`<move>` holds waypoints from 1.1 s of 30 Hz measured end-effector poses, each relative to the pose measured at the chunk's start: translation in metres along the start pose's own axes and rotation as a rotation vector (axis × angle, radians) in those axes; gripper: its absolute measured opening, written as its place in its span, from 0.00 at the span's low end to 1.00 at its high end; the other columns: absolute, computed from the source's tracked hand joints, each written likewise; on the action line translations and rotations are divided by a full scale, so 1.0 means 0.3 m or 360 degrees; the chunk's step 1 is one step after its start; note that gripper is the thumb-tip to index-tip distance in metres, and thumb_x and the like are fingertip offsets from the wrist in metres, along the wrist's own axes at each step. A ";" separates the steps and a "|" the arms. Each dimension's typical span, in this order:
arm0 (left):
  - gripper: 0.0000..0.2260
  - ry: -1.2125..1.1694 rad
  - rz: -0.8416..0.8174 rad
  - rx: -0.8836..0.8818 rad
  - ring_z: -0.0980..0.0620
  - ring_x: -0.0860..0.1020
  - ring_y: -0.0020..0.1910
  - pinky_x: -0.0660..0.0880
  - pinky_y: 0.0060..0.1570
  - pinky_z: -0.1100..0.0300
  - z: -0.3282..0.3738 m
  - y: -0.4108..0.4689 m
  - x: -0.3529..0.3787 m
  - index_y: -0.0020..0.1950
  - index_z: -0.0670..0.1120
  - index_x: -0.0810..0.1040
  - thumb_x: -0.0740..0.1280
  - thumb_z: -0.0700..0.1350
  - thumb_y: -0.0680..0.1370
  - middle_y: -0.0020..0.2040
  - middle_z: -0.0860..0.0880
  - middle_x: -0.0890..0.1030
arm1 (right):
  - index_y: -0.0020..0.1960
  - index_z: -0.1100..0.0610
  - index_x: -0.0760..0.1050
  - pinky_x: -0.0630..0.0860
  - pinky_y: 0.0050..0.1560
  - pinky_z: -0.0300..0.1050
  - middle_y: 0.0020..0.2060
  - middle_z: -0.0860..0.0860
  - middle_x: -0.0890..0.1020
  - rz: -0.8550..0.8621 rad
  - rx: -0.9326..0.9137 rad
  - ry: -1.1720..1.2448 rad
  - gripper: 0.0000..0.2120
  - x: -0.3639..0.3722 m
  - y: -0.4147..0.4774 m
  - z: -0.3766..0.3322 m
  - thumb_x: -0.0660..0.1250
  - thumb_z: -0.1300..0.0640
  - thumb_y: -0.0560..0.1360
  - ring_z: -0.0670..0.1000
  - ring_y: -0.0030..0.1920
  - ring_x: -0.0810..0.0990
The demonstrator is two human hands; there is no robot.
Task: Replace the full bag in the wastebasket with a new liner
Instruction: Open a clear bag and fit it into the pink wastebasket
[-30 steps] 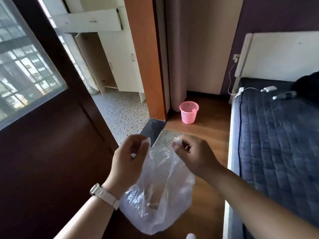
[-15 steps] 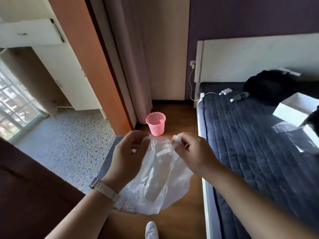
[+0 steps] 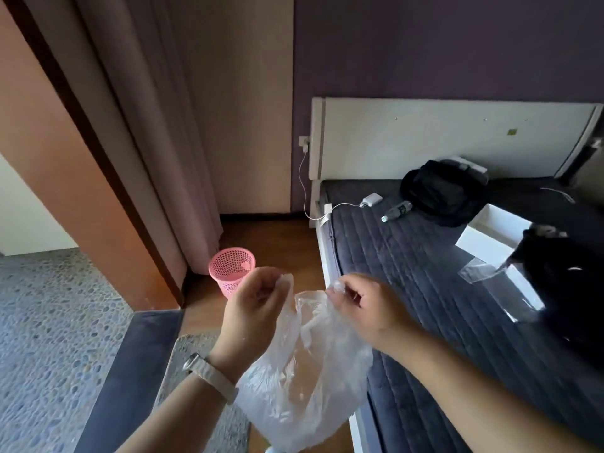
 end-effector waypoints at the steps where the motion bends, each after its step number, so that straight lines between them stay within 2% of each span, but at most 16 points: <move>1: 0.03 0.0001 -0.0028 0.0024 0.56 0.79 0.37 0.76 0.37 0.63 -0.008 0.059 0.016 0.43 0.47 0.79 0.69 0.42 0.77 0.38 0.51 0.80 | 0.36 0.55 0.72 0.69 0.32 0.49 0.29 0.49 0.72 0.0011 0.0016 -0.0017 0.17 0.004 0.058 0.021 0.60 0.42 0.75 0.49 0.32 0.71; 5: 0.03 -0.0071 -0.0006 0.0021 0.57 0.77 0.35 0.75 0.36 0.66 -0.047 0.288 0.034 0.42 0.45 0.78 0.70 0.41 0.76 0.36 0.54 0.79 | 0.33 0.59 0.70 0.64 0.30 0.46 0.28 0.52 0.71 0.0068 -0.0003 -0.0024 0.21 0.023 0.255 0.062 0.59 0.43 0.75 0.50 0.30 0.69; 7: 0.02 -0.0115 -0.0023 -0.0006 0.59 0.77 0.35 0.75 0.37 0.67 -0.062 0.377 0.037 0.44 0.45 0.78 0.70 0.42 0.76 0.36 0.54 0.80 | 0.33 0.58 0.69 0.64 0.30 0.46 0.27 0.51 0.70 0.0083 0.0000 -0.0072 0.20 0.036 0.329 0.083 0.59 0.44 0.75 0.50 0.30 0.69; 9: 0.01 -0.0114 -0.0059 -0.0008 0.61 0.79 0.37 0.75 0.39 0.68 -0.082 0.456 0.040 0.47 0.46 0.80 0.69 0.42 0.77 0.38 0.54 0.81 | 0.34 0.56 0.70 0.65 0.29 0.47 0.28 0.49 0.71 0.0057 0.0010 -0.0102 0.17 0.061 0.399 0.111 0.62 0.46 0.76 0.50 0.30 0.70; 11: 0.05 -0.0085 -0.0043 -0.0013 0.61 0.80 0.40 0.75 0.41 0.69 -0.110 0.534 0.040 0.53 0.46 0.80 0.69 0.42 0.77 0.41 0.55 0.82 | 0.35 0.56 0.70 0.63 0.29 0.43 0.28 0.49 0.71 0.0033 0.0015 -0.0104 0.16 0.086 0.478 0.146 0.65 0.48 0.77 0.49 0.30 0.69; 13: 0.07 -0.0035 -0.0016 -0.0025 0.61 0.81 0.43 0.76 0.43 0.70 -0.138 0.615 0.044 0.54 0.47 0.81 0.69 0.43 0.77 0.44 0.55 0.83 | 0.34 0.56 0.69 0.61 0.29 0.41 0.27 0.49 0.69 0.0022 -0.0012 -0.0092 0.16 0.108 0.561 0.173 0.66 0.50 0.77 0.49 0.30 0.68; 16: 0.05 0.0011 0.0001 -0.0057 0.61 0.82 0.44 0.76 0.44 0.69 -0.181 0.731 0.066 0.52 0.50 0.81 0.69 0.43 0.77 0.44 0.55 0.84 | 0.34 0.56 0.70 0.63 0.29 0.45 0.28 0.50 0.70 -0.0010 -0.0071 -0.0059 0.16 0.151 0.691 0.225 0.66 0.50 0.77 0.50 0.30 0.68; 20: 0.07 0.0099 0.0053 -0.0106 0.58 0.83 0.45 0.78 0.46 0.66 -0.252 0.907 0.089 0.54 0.47 0.82 0.69 0.44 0.77 0.45 0.53 0.84 | 0.37 0.59 0.73 0.66 0.31 0.49 0.29 0.52 0.72 -0.0064 -0.0117 0.0080 0.18 0.232 0.915 0.333 0.63 0.46 0.77 0.51 0.31 0.70; 23: 0.05 0.0159 0.0137 -0.0118 0.59 0.82 0.45 0.77 0.44 0.69 -0.291 1.071 0.109 0.52 0.50 0.81 0.69 0.44 0.77 0.45 0.54 0.84 | 0.38 0.60 0.75 0.66 0.30 0.46 0.29 0.52 0.74 -0.0105 -0.0214 0.0210 0.16 0.288 1.106 0.404 0.64 0.49 0.78 0.50 0.31 0.72; 29: 0.02 0.0239 0.0337 -0.0278 0.61 0.81 0.39 0.74 0.39 0.71 -0.355 1.412 0.185 0.47 0.49 0.82 0.70 0.46 0.76 0.40 0.54 0.84 | 0.36 0.55 0.71 0.68 0.31 0.53 0.29 0.48 0.71 -0.0227 -0.0295 0.0385 0.18 0.319 1.491 0.564 0.60 0.44 0.78 0.50 0.30 0.70; 33: 0.02 0.0253 0.0407 -0.0310 0.62 0.80 0.37 0.74 0.39 0.71 -0.386 1.598 0.234 0.46 0.47 0.80 0.70 0.45 0.76 0.39 0.53 0.83 | 0.35 0.48 0.68 0.66 0.29 0.46 0.27 0.46 0.69 -0.0296 -0.0328 0.0438 0.14 0.320 1.689 0.666 0.63 0.48 0.79 0.47 0.28 0.68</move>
Point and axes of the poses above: each hand's wrist, its own y-axis towards the middle knuckle, its own x-axis out of the palm, z = x × y, the point moved 6 cm from there along y, towards the middle knuckle
